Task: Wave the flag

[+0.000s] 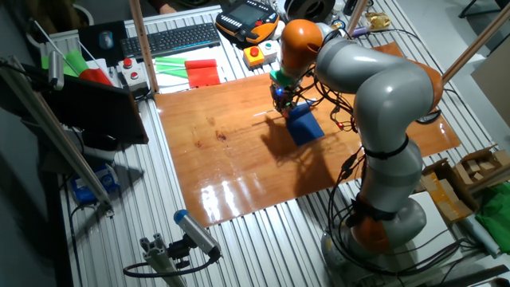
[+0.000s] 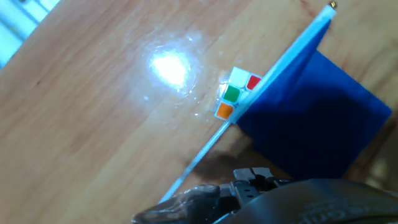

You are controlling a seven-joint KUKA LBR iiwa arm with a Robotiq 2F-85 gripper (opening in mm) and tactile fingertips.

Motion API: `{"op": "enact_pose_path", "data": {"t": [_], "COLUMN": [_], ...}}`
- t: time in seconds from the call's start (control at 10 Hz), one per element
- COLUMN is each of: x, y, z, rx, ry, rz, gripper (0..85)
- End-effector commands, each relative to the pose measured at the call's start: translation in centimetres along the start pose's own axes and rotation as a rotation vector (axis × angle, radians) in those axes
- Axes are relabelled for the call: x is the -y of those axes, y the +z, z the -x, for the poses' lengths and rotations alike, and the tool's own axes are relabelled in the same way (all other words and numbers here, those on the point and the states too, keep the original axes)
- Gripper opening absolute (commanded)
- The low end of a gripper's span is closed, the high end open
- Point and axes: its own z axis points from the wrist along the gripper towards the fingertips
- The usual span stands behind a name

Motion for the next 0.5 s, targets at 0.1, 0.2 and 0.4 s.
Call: {"op": "enact_pose_path", "data": {"t": [0.1, 0.2, 0.4], "x": [0.01, 0.01, 0.01], "y": [0.01, 0.01, 0.01], "z": [0.03, 0.03, 0.03], "rx": [-0.001, -0.001, 0.000], "ry": [-0.028, -0.040, -0.048], "rz": [-0.013, -0.025, -0.030], "gripper": [0.7, 0.7, 0.7]}}
